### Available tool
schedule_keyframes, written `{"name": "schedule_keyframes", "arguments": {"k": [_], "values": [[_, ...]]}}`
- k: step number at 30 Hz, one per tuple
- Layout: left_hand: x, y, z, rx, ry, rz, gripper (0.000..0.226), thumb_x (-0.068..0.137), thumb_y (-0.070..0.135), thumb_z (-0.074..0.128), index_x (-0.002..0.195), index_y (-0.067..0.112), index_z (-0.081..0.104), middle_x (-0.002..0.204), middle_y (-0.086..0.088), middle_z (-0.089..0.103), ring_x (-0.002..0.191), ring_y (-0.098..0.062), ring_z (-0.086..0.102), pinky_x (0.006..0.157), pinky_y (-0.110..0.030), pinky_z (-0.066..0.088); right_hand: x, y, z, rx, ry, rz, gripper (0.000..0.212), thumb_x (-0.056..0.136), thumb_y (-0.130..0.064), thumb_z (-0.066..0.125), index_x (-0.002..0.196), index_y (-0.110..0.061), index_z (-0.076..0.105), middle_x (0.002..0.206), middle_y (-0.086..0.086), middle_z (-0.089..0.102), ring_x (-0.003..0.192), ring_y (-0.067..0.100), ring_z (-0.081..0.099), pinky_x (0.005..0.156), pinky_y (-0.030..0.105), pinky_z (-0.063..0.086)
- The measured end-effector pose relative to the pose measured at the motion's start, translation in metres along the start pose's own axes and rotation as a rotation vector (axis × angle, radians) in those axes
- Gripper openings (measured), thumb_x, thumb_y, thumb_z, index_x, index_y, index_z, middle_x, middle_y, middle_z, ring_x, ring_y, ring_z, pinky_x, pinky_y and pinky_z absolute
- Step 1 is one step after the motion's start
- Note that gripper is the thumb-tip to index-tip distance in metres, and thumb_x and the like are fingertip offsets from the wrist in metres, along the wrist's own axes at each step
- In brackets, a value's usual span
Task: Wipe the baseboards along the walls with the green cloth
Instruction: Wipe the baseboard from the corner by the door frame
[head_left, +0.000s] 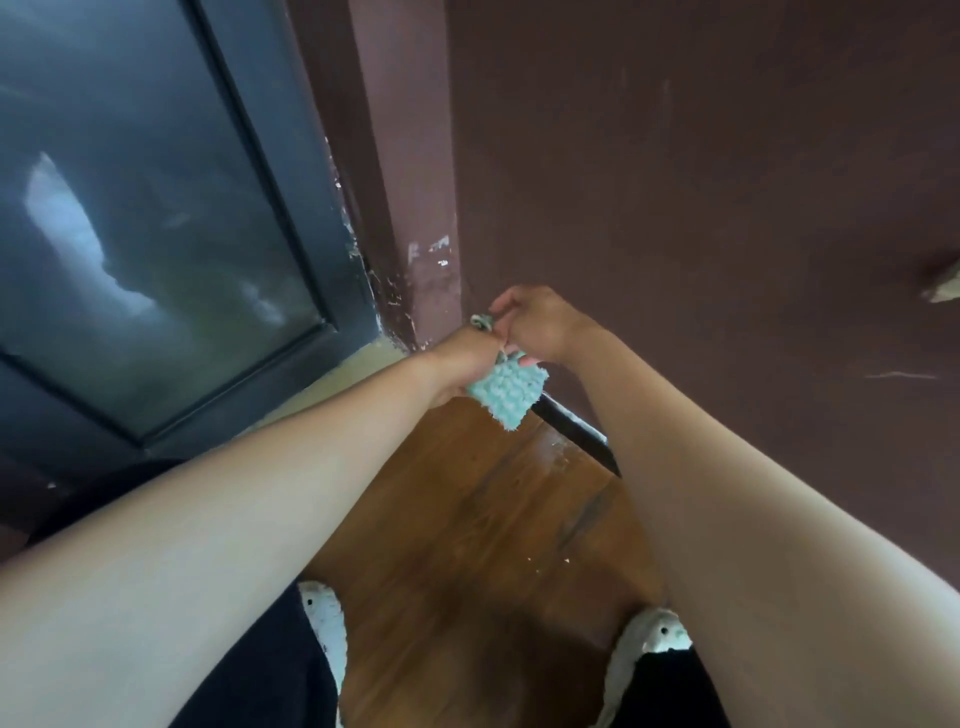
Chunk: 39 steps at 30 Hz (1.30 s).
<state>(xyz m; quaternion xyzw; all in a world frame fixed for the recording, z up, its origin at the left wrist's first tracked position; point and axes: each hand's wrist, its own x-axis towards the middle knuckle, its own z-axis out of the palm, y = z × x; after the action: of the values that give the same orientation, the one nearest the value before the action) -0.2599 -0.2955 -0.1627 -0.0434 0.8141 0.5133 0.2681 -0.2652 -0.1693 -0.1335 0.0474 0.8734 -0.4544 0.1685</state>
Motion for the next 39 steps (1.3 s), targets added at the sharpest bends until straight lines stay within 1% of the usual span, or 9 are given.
{"name": "schedule_keyframes", "arguments": {"k": [5, 8, 12, 18, 20, 22, 29, 34, 39], "values": [[0.012, -0.007, -0.021, 0.388, 0.181, -0.037, 0.024, 0.102, 0.016, 0.041, 0.117, 0.006, 0.058, 0.106, -0.011, 0.064, 0.082, -0.022, 0.063, 0.066, -0.031, 0.051, 0.007, 0.004, 0.012, -0.324, -0.066, -0.036, 0.046, 0.092, -0.005, 0.047, 0.137, -0.014, 0.052, 0.121, 0.011, 0.061, 0.107, 0.033, 0.062, 0.083, 0.04, 0.057], [0.035, -0.019, -0.034, 0.351, 0.292, -0.068, 0.037, 0.103, 0.022, 0.042, 0.131, 0.002, 0.055, 0.126, -0.015, 0.064, 0.102, -0.026, 0.064, 0.082, -0.033, 0.052, 0.022, 0.022, 0.017, -0.377, -0.111, 0.019, 0.046, 0.09, -0.001, 0.048, 0.134, -0.012, 0.052, 0.113, 0.014, 0.065, 0.102, 0.034, 0.065, 0.088, 0.047, 0.058], [0.078, -0.048, -0.043, 0.199, 0.41, -0.139, 0.057, 0.088, 0.044, 0.042, 0.13, 0.01, 0.062, 0.124, -0.011, 0.069, 0.113, -0.033, 0.066, 0.099, -0.037, 0.051, 0.056, 0.055, 0.031, -0.337, -0.13, 0.124, 0.045, 0.088, -0.002, 0.051, 0.122, -0.031, 0.052, 0.103, 0.014, 0.068, 0.086, 0.029, 0.072, 0.077, 0.049, 0.062], [0.146, -0.078, -0.038, 0.1, 0.488, -0.128, 0.038, 0.096, 0.036, 0.047, 0.106, 0.008, 0.07, 0.099, -0.013, 0.075, 0.086, -0.032, 0.074, 0.086, -0.039, 0.06, 0.097, 0.106, 0.046, -0.15, -0.287, 0.233, 0.041, 0.101, 0.004, 0.034, 0.138, -0.01, 0.046, 0.094, 0.012, 0.057, 0.088, 0.035, 0.064, 0.073, 0.038, 0.05], [0.163, -0.09, -0.034, 0.065, 0.53, -0.128, 0.033, 0.093, 0.035, 0.049, 0.1, 0.012, 0.071, 0.096, -0.014, 0.076, 0.081, -0.032, 0.074, 0.082, -0.041, 0.062, 0.114, 0.112, 0.042, -0.138, -0.164, 0.216, 0.029, 0.098, -0.001, 0.044, 0.121, -0.014, 0.057, 0.091, 0.011, 0.061, 0.077, 0.03, 0.063, 0.067, 0.036, 0.051], [0.173, -0.096, -0.033, 0.067, 0.585, -0.12, 0.031, 0.095, 0.032, 0.051, 0.104, 0.01, 0.07, 0.103, -0.014, 0.074, 0.088, -0.034, 0.073, 0.084, -0.04, 0.061, 0.132, 0.115, 0.039, -0.101, -0.053, 0.201, 0.019, 0.093, -0.006, 0.053, 0.102, -0.022, 0.06, 0.091, 0.012, 0.065, 0.072, 0.026, 0.066, 0.066, 0.036, 0.055], [0.22, -0.104, -0.01, 0.039, 0.527, -0.041, 0.041, 0.094, 0.012, 0.054, 0.134, 0.004, 0.05, 0.12, -0.023, 0.067, 0.111, -0.042, 0.065, 0.095, -0.045, 0.054, 0.17, 0.128, 0.053, 0.086, -0.14, 0.225, 0.017, 0.094, -0.01, 0.053, 0.1, -0.024, 0.06, 0.082, 0.007, 0.064, 0.065, 0.021, 0.065, 0.056, 0.03, 0.049], [0.265, -0.116, 0.009, 0.092, 0.439, 0.02, 0.048, 0.101, 0.011, 0.048, 0.149, 0.012, 0.039, 0.126, -0.017, 0.067, 0.116, -0.037, 0.063, 0.094, -0.035, 0.049, 0.188, 0.141, 0.06, 0.18, -0.146, 0.274, 0.02, 0.091, -0.009, 0.058, 0.109, -0.016, 0.063, 0.079, 0.012, 0.062, 0.065, 0.025, 0.065, 0.053, 0.029, 0.045], [0.287, -0.104, 0.026, 0.076, 0.534, -0.037, 0.023, 0.109, 0.017, 0.041, 0.12, 0.013, 0.061, 0.124, -0.001, 0.061, 0.12, -0.017, 0.056, 0.079, -0.01, 0.048, 0.205, 0.15, 0.06, 0.259, -0.15, 0.304, 0.015, 0.092, -0.012, 0.059, 0.1, -0.024, 0.063, 0.088, 0.003, 0.065, 0.07, 0.022, 0.067, 0.061, 0.032, 0.051]]}}
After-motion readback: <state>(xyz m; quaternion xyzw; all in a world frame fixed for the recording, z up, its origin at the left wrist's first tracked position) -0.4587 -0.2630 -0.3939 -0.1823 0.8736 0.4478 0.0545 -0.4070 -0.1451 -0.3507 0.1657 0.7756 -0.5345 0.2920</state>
